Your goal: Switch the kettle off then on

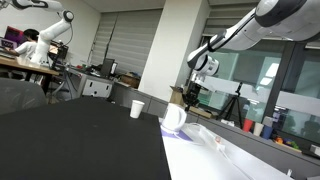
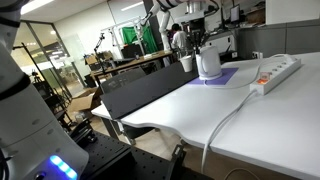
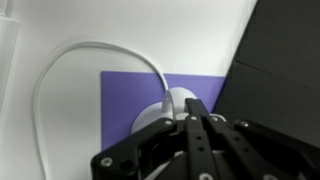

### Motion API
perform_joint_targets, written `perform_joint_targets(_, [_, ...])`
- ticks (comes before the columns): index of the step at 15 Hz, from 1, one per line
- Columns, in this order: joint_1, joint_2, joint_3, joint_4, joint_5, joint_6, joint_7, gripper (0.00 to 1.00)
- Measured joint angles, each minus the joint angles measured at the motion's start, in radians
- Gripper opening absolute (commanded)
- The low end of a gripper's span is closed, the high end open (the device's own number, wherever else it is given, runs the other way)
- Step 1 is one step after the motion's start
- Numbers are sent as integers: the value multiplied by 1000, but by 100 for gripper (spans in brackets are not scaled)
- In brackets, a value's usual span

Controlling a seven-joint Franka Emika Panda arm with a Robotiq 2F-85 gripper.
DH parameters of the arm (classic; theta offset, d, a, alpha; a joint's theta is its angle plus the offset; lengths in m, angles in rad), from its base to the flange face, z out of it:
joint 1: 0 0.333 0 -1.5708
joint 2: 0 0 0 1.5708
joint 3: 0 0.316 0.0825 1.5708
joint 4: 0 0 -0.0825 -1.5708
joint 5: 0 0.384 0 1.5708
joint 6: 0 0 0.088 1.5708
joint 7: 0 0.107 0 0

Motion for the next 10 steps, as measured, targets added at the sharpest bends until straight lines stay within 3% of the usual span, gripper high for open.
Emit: perform_joint_targets(10, [-8, 10, 3, 1, 1, 5, -4, 0])
